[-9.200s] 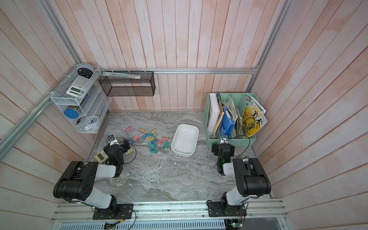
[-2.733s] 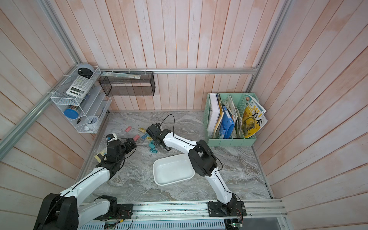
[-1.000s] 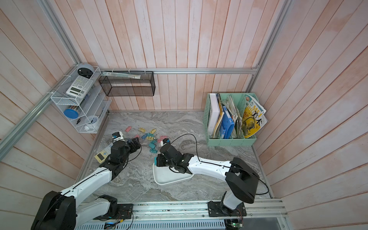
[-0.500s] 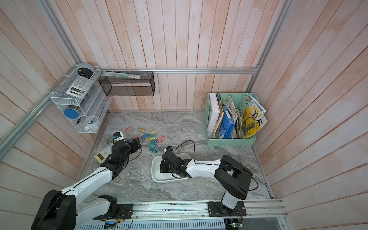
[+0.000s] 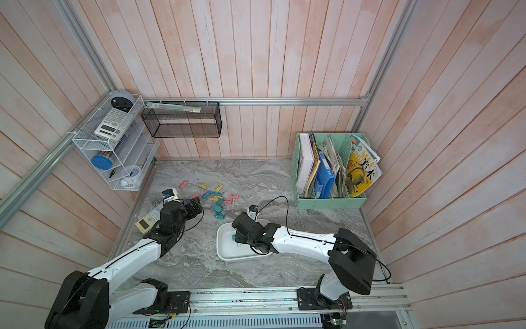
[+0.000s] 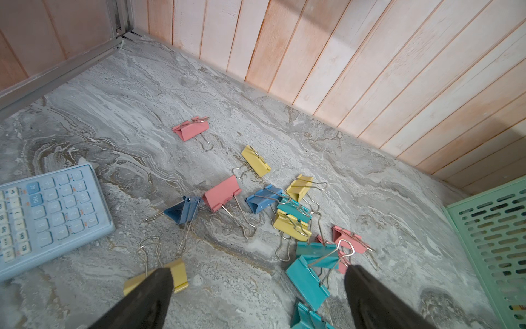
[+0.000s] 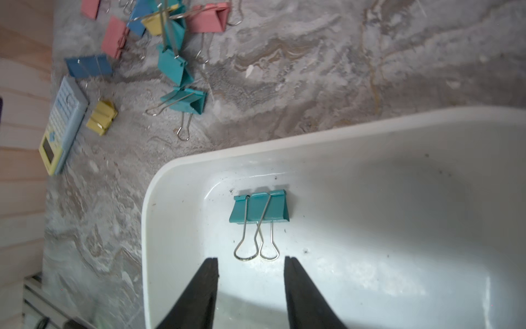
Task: Put the binder clips in the storage box
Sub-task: Adjust the binder clip in the storage box.
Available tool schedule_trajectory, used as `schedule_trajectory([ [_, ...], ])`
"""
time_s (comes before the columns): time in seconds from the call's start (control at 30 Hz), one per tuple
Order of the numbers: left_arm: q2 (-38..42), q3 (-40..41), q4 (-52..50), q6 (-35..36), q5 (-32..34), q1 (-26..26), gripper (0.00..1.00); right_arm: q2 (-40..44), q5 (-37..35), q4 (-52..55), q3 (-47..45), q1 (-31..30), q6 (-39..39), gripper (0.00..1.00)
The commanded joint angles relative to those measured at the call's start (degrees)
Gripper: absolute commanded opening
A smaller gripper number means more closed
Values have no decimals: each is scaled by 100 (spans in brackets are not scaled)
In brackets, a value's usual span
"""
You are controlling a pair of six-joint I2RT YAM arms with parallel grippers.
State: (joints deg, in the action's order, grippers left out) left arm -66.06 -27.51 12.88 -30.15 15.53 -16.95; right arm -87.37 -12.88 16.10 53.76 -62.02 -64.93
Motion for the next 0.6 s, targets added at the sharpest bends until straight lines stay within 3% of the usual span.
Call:
schedule_trajectory([
  [0.0, -5, -16, 30, 88, 86, -28, 100, -176, -110, 263, 52, -56, -921, 60],
  [0.1, -3, -32, 12, 102, 73, -37, 100, -422, 239, -447, -181, -38, -1334, 70],
  [0.27, 36, -25, 6, 134, 69, -44, 100, -850, 669, -1119, -205, 61, -1429, 66],
  [0.43, 31, -35, -5, 146, 55, -49, 100, -956, 783, -1480, -415, 165, -1567, 24],
  [0.57, 12, -35, 6, 135, 55, -58, 100, -885, 855, -1456, -484, 166, -1544, 5],
])
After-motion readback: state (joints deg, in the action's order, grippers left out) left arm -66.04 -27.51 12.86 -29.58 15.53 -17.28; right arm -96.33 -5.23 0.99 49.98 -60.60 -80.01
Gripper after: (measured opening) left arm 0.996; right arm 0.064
